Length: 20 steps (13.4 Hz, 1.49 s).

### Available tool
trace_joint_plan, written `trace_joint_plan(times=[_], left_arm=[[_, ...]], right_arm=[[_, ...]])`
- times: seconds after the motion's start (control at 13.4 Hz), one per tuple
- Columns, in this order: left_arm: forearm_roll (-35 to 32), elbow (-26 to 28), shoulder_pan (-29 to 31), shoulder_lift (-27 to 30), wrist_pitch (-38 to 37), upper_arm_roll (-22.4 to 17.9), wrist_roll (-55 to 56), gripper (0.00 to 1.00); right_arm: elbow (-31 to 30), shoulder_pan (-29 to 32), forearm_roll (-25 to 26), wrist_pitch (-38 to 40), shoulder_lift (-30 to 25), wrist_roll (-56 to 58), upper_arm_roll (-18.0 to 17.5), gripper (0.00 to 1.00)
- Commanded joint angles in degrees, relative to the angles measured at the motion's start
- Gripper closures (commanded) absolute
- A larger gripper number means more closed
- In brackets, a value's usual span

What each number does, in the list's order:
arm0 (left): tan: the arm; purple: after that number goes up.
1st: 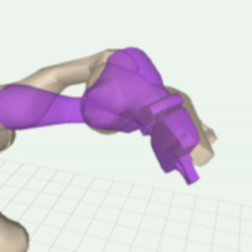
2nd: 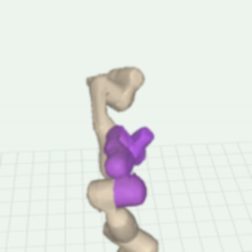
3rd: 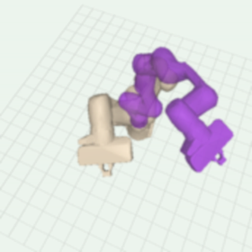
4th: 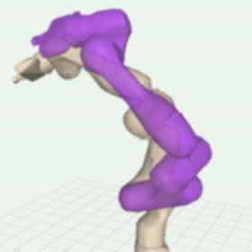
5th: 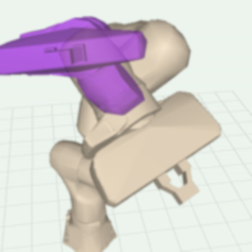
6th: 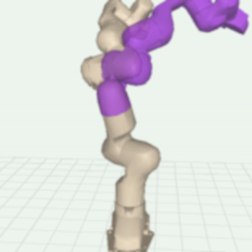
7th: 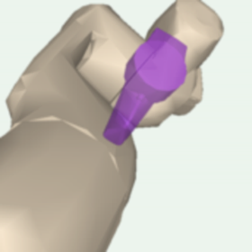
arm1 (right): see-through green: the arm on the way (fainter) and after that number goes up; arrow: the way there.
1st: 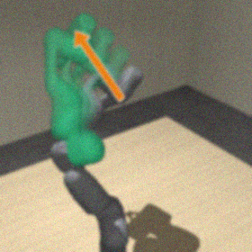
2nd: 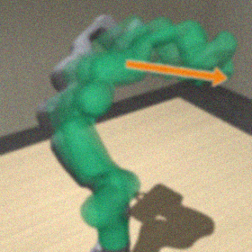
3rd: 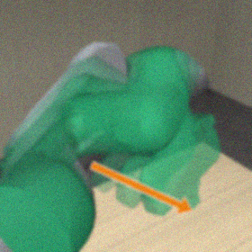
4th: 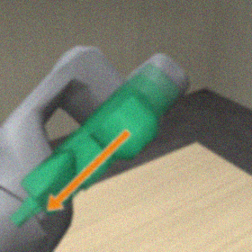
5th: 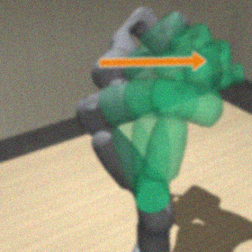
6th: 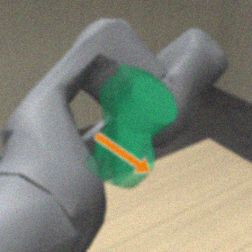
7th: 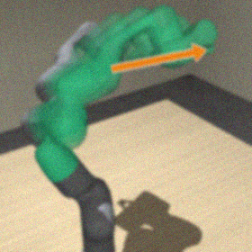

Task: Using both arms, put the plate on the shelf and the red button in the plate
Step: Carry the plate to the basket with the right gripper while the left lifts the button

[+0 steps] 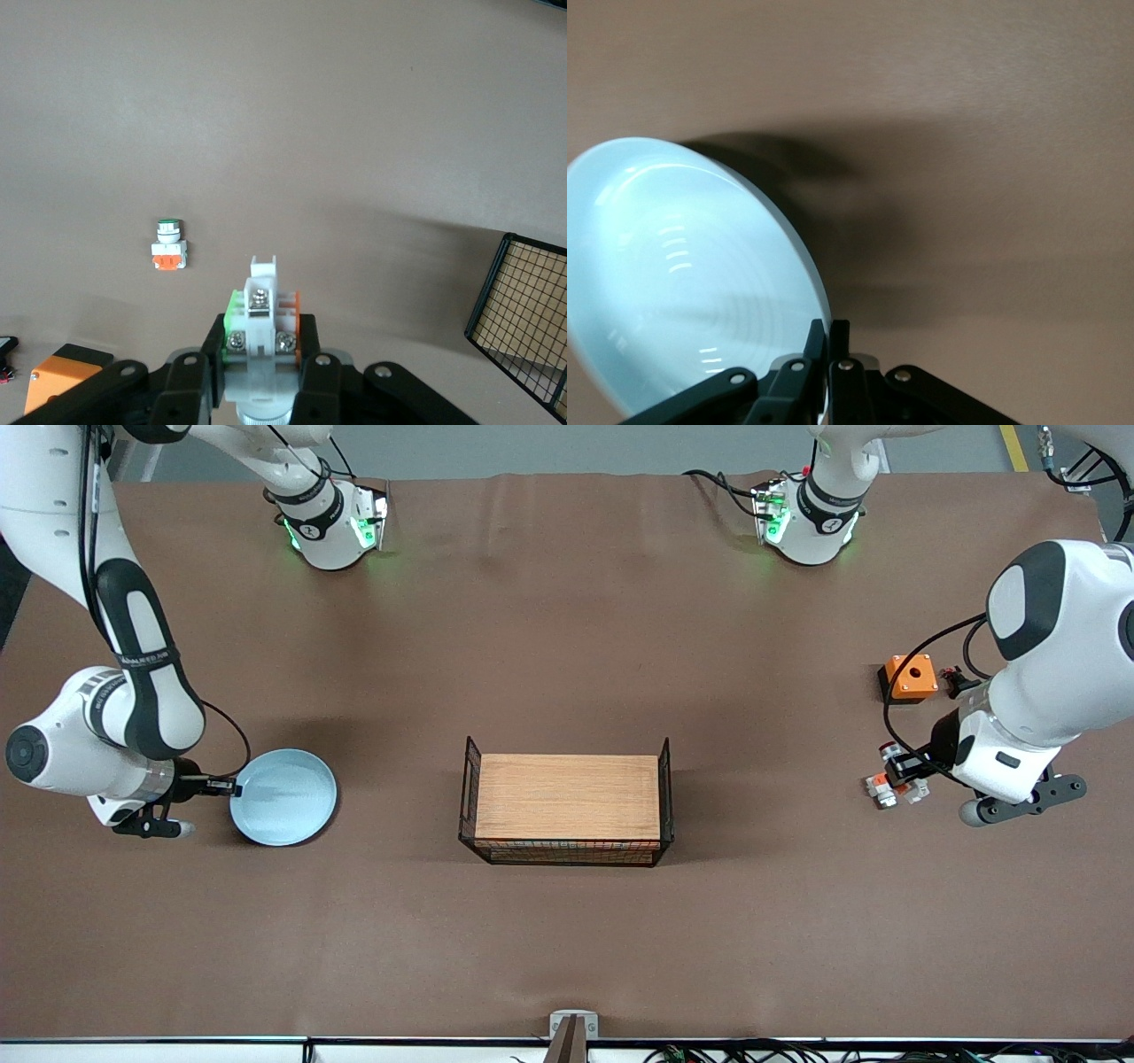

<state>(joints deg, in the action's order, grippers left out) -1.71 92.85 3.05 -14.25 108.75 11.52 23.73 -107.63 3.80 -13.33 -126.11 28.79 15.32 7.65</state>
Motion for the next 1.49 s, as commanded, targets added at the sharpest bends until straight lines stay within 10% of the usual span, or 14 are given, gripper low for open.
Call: trace_joint_plan(times=[0.0, 0.52, 0.89, 1.41], left_arm=[[-0.32, -0.13, 0.46, 2.12, -2.22, 0.35, -1.05, 1.00], [1.00, -0.83, 4.32, 3.97, -3.71, -0.27, -8.43, 1.00], [2.14, -1.18, 4.51, 4.23, -5.21, 0.26, -10.11, 1.00], [3.11, -4.61, 3.72, 3.27, -5.48, 0.17, -9.32, 1.00]], right_arm=[[-0.75, -1.78, -1.53, 6.99, -5.75, -0.38, 0.08, 0.96], [1.09, -10.99, 2.60, 29.40, -21.82, -27.58, 0.00, 0.96], [15.23, -23.99, 3.04, 47.43, -23.25, -56.83, -0.09, 0.96], [19.73, -43.95, -2.67, 36.86, -21.24, -99.90, -0.01, 0.96]])
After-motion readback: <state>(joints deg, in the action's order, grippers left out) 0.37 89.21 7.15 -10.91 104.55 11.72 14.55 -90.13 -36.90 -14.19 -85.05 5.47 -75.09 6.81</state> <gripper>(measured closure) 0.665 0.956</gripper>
